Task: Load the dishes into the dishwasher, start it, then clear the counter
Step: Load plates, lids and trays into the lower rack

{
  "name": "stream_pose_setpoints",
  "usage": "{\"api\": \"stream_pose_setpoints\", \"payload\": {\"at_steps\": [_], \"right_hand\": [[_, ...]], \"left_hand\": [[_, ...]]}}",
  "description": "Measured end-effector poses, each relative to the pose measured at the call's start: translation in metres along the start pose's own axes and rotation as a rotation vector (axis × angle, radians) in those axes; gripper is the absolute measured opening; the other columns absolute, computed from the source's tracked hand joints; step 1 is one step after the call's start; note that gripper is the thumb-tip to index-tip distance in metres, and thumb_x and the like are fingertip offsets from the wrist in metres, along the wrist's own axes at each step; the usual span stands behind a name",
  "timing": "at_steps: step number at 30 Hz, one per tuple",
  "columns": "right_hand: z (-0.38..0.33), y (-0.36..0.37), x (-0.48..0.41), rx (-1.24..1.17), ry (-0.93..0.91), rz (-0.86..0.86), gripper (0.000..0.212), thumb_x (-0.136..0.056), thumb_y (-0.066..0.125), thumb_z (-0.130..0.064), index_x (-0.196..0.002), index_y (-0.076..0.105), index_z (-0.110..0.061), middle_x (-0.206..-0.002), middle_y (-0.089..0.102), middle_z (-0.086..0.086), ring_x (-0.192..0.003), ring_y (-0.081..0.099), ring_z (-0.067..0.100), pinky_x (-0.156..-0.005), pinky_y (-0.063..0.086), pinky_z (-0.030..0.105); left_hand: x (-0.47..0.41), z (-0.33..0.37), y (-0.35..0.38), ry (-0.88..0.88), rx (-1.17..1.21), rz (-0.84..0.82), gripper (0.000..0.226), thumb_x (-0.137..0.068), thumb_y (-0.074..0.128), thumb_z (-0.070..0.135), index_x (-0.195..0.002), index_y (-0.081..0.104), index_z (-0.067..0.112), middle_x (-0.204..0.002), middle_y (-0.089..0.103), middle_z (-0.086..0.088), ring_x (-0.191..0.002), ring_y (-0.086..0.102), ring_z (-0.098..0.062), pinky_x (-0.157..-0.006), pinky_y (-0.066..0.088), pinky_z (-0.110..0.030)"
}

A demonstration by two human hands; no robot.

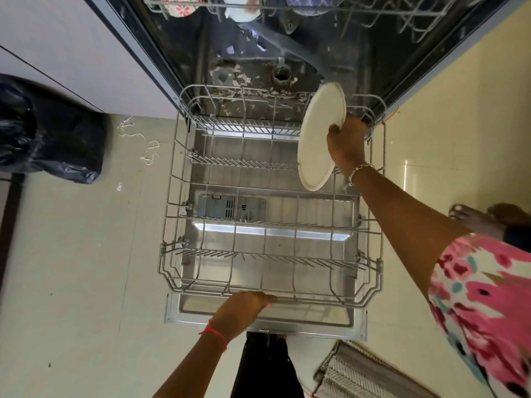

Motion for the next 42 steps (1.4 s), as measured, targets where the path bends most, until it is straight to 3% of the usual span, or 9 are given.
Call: {"api": "stream_pose_setpoints", "payload": {"at_steps": [11, 15, 21, 25, 28, 34, 38, 42], "right_hand": [[0.008, 0.029, -0.016, 0.019, 0.039, -0.122, 0.033, -0.094, 0.045, -0.007, -0.123, 0.046, 0.008, -0.127, 0.052, 0.022, -0.118, 0.05, 0.034, -0.097, 0.044, 0.038], [0.013, 0.029, -0.014, -0.024, 0.05, -0.132, 0.043, -0.091, 0.056, -0.015, -0.127, 0.044, 0.004, -0.129, 0.052, 0.018, -0.118, 0.051, 0.032, -0.096, 0.046, 0.036], [0.02, 0.018, -0.007, -0.015, 0.07, -0.206, 0.057, -0.086, 0.063, -0.011, -0.133, 0.034, 0.003, -0.133, 0.05, 0.017, -0.122, 0.049, 0.031, -0.095, 0.045, 0.035], [0.024, 0.016, -0.004, 0.062, 0.062, -0.24, 0.06, -0.085, 0.063, -0.011, -0.135, 0.032, 0.002, -0.132, 0.052, 0.016, -0.121, 0.05, 0.031, -0.088, 0.043, 0.027], [0.021, 0.013, 0.001, 0.12, 0.058, -0.223, 0.06, -0.086, 0.062, -0.012, -0.134, 0.029, 0.004, -0.133, 0.049, 0.02, -0.121, 0.049, 0.033, -0.094, 0.042, 0.032], [0.025, 0.0, 0.042, 0.246, -0.085, -0.135, 0.061, -0.086, 0.06, -0.007, -0.135, 0.027, 0.007, -0.139, 0.031, 0.023, -0.13, 0.032, 0.036, -0.109, 0.03, 0.039], [0.028, -0.004, 0.073, 0.309, -0.196, -0.193, 0.057, -0.087, 0.058, -0.006, -0.135, 0.029, 0.006, -0.135, 0.035, 0.023, -0.126, 0.035, 0.034, -0.106, 0.033, 0.039], [0.031, -0.01, 0.098, 0.339, -0.168, -0.261, 0.055, -0.089, 0.055, -0.011, -0.136, 0.029, 0.004, -0.135, 0.034, 0.021, -0.126, 0.036, 0.032, -0.102, 0.036, 0.034]], "left_hand": [[-0.003, 0.0, -0.002, -0.016, 0.046, -0.037, 0.044, -0.095, 0.045, 0.003, -0.136, 0.046, 0.019, -0.133, 0.056, -0.002, -0.119, 0.054, -0.015, -0.104, 0.038, -0.021], [-0.002, 0.002, -0.004, -0.042, 0.069, -0.037, 0.044, -0.095, 0.045, 0.003, -0.136, 0.046, 0.02, -0.133, 0.055, -0.002, -0.12, 0.053, -0.015, -0.103, 0.038, -0.02], [0.001, 0.008, -0.004, -0.049, 0.073, -0.032, 0.044, -0.095, 0.045, 0.002, -0.136, 0.047, 0.019, -0.134, 0.054, -0.003, -0.121, 0.052, -0.016, -0.105, 0.036, -0.02], [-0.003, 0.006, -0.006, -0.054, 0.051, -0.045, 0.04, -0.094, 0.045, 0.0, -0.131, 0.052, 0.014, -0.131, 0.057, -0.006, -0.118, 0.054, -0.018, -0.103, 0.039, -0.025], [-0.006, 0.002, -0.005, -0.064, 0.046, -0.032, 0.04, -0.094, 0.045, 0.001, -0.13, 0.053, 0.016, -0.129, 0.058, -0.004, -0.118, 0.054, -0.017, -0.102, 0.038, -0.022], [-0.003, 0.009, -0.006, -0.086, 0.07, -0.019, 0.038, -0.094, 0.046, 0.001, -0.129, 0.054, 0.015, -0.13, 0.057, -0.004, -0.118, 0.054, -0.016, -0.102, 0.035, -0.018], [0.001, 0.011, -0.007, -0.115, 0.062, -0.022, 0.035, -0.095, 0.047, 0.007, -0.129, 0.054, 0.015, -0.128, 0.058, -0.006, -0.115, 0.055, -0.017, -0.1, 0.038, -0.019], [0.007, 0.019, -0.011, -0.15, 0.024, -0.031, 0.035, -0.097, 0.043, 0.008, -0.131, 0.051, 0.012, -0.128, 0.056, -0.01, -0.115, 0.054, -0.02, -0.1, 0.04, -0.024]]}}
Point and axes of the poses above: each hand's wrist, its own x-axis away from the middle knuckle, its own y-axis out of the palm, z = x × y, the point moved 3 cm from there along -x, towards the middle knuckle
